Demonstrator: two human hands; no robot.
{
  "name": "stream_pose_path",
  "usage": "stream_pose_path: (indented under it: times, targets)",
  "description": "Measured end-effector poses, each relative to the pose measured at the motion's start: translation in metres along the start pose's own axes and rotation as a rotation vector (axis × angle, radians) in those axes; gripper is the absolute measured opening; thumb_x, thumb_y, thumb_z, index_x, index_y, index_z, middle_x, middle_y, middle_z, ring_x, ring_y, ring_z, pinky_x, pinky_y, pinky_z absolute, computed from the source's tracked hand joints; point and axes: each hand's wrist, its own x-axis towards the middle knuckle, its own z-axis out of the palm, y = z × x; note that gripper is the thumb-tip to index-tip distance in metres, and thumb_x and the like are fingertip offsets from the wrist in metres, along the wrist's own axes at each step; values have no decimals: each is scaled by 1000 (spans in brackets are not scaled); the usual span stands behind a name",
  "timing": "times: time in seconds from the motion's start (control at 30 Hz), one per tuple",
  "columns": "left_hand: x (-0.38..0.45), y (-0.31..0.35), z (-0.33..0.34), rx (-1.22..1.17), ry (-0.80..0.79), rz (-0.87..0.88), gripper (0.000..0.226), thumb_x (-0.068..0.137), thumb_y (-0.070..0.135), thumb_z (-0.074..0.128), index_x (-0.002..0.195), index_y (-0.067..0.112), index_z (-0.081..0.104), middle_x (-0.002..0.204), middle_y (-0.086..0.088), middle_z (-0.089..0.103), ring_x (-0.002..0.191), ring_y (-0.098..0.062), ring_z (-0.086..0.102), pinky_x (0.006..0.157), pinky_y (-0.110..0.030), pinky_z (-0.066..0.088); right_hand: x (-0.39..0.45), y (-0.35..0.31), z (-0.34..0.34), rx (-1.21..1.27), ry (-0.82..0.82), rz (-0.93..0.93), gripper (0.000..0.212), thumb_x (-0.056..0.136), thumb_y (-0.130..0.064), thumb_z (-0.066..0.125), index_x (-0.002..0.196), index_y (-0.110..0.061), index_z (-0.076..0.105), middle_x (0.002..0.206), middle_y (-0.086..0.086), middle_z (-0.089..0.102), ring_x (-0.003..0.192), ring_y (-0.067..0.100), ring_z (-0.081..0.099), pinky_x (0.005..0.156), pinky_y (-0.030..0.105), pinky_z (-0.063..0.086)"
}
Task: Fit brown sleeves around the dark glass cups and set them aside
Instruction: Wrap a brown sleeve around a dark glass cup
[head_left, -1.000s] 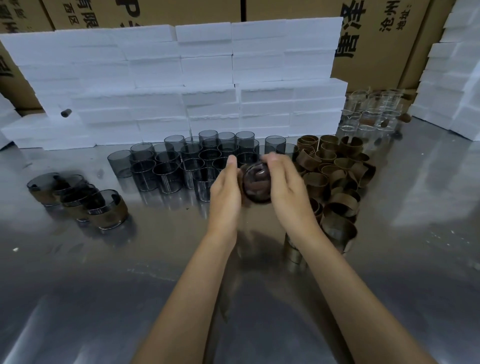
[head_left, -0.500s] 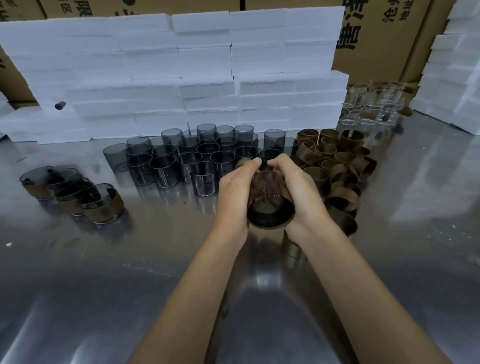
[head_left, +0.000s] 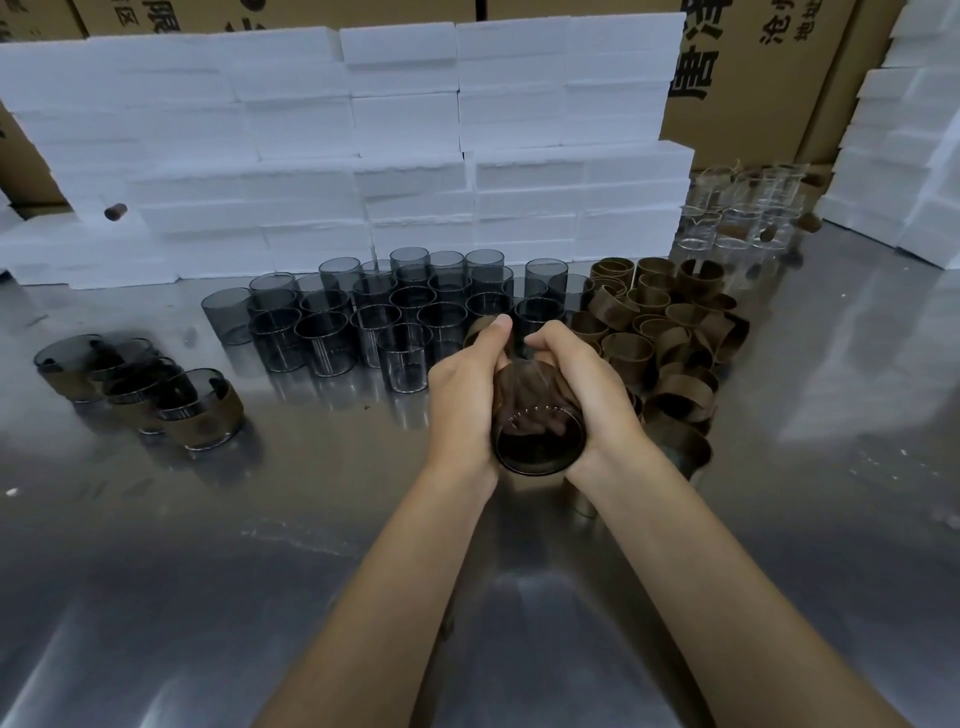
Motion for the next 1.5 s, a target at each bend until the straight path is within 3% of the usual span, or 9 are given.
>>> stream_pose_path:
  times: [0.1, 0.2, 0.3, 0.47, 0.57, 0.63, 0.87, 1.37, 1.5]
  targets:
    - [-4, 3, 1, 26, -24, 39, 30, 94, 32, 72, 76, 10, 63, 65, -10, 52, 65, -24, 57, 66, -33, 52, 1, -1, 0, -1, -11, -8, 38, 89, -19, 65, 51, -19, 61, 54, -2, 53, 48, 13, 56, 53, 25, 51]
    - [-6, 5, 4, 123, -14, 206, 55, 99, 40, 65, 49, 21, 53, 61, -8, 47, 57, -13, 49, 64, -30, 44, 1, -3, -2, 41, -53, -34, 31, 90, -22, 65, 60, -18, 56, 58, -2, 52, 54, 14, 54, 59, 28, 50]
    - [-6, 7, 3, 225, -31, 458, 62, 103, 45, 54, 45, 26, 51, 46, 12, 47, 46, -2, 47, 57, -14, 42, -4, -8, -4, 77, -231, 39, 33, 93, -33, 60, 65, -15, 62, 62, 1, 57, 56, 14, 57, 55, 24, 52]
    - [-4, 5, 1, 322, -20, 689, 57, 98, 58, 43, 54, 27, 61, 65, 9, 65, 87, -18, 62, 83, -15, 43, -8, -17, -7, 56, -348, 182, 44, 95, -46, 54, 75, -11, 71, 71, 6, 67, 60, 20, 66, 56, 30, 56]
    - [-5, 2, 3, 334, -29, 665, 49, 102, 54, 39, 68, 30, 65, 76, 6, 67, 92, -29, 64, 86, -38, 52, -7, -20, -11, 48, -328, 123, 50, 95, -48, 49, 73, -8, 69, 71, 9, 66, 61, 21, 64, 58, 30, 56]
    - [-7, -2, 5, 307, 11, 669, 43, 100, 51, 39, 70, 30, 61, 77, 6, 64, 89, -28, 62, 81, -43, 51, -7, -20, -12, 110, -326, 79, 57, 97, -48, 45, 67, -6, 69, 67, 11, 66, 59, 22, 64, 58, 29, 56]
    - [-17, -15, 12, 299, 100, 757, 35, 100, 36, 32, 73, 20, 46, 75, 11, 51, 84, -20, 48, 77, -23, 38, -6, -10, -4, 245, -223, 34, 49, 93, -48, 51, 74, -4, 64, 69, 9, 61, 63, 19, 62, 59, 24, 55]
    - [-13, -14, 11, 309, 100, 754, 38, 101, 38, 33, 71, 18, 47, 75, 6, 51, 83, -22, 49, 77, -29, 41, -3, -6, -7, 173, -214, 22, 50, 93, -50, 52, 76, -5, 65, 71, 8, 64, 65, 19, 63, 61, 26, 55]
    - [-8, -13, 8, 397, 47, 750, 28, 97, 40, 42, 81, 22, 56, 87, 9, 55, 89, -17, 52, 79, -23, 40, 2, -15, -8, 104, -23, -163, 41, 97, -42, 53, 71, -13, 65, 73, 6, 66, 66, 18, 62, 67, 31, 52]
